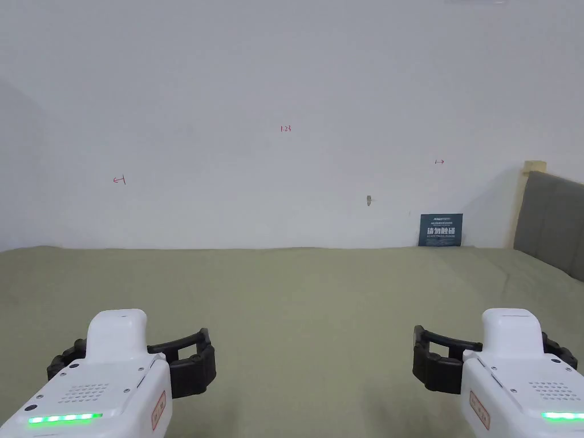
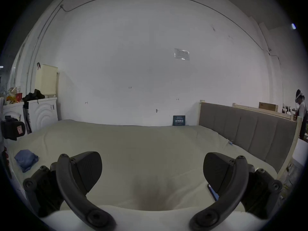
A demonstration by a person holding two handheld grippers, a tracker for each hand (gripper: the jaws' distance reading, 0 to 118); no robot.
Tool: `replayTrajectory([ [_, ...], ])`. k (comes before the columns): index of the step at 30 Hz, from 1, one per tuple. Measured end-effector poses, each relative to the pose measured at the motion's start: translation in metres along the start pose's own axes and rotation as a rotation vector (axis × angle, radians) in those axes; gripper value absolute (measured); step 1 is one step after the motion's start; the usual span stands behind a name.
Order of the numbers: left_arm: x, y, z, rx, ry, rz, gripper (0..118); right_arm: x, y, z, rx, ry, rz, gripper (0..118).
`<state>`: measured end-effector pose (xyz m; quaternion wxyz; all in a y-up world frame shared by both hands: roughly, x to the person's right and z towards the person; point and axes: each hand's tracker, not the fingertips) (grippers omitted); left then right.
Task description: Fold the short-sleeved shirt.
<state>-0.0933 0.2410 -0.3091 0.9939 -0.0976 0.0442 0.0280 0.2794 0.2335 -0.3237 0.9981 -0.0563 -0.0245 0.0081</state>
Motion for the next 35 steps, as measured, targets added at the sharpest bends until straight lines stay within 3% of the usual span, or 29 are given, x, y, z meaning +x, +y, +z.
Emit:
replayTrajectory([
  [2, 0.001, 0.000, 0.000, 0.003, -0.002, -0.001, 118, 0.002, 0.001, 0.001, -0.005, 0.051, -0.028, 118],
  [11, 0.002, -0.004, -0.001, -0.009, -0.004, 0.006, 118, 0.006, 0.009, -0.001, -0.023, 0.094, -0.098, 118],
  [16, 0.002, -0.005, -0.001, -0.011, -0.003, -0.011, 118, -0.006, 0.013, -0.002, -0.095, -0.004, -0.003, 118],
  [21, -0.002, -0.004, -0.001, -0.011, 0.006, -0.010, 118, -0.004, 0.012, 0.001, -0.122, 0.107, -0.062, 118],
  [23, -0.003, -0.004, -0.002, -0.018, 0.009, -0.008, 118, -0.006, 0.013, -0.001, -0.145, 0.107, -0.047, 118],
  [26, -0.003, -0.006, -0.003, -0.027, 0.008, -0.010, 118, -0.013, 0.016, 0.001, -0.161, 0.008, -0.017, 118],
  [31, -0.002, -0.010, -0.003, -0.037, 0.001, -0.008, 118, -0.006, 0.015, 0.000, -0.134, 0.075, -0.100, 118],
  [33, -0.002, -0.010, -0.004, -0.036, 0.001, -0.007, 118, -0.007, 0.014, 0.001, -0.134, 0.070, -0.089, 118],
  [35, -0.002, -0.008, -0.004, -0.031, 0.003, -0.006, 118, -0.010, 0.007, 0.003, -0.079, 0.093, -0.024, 118],
])
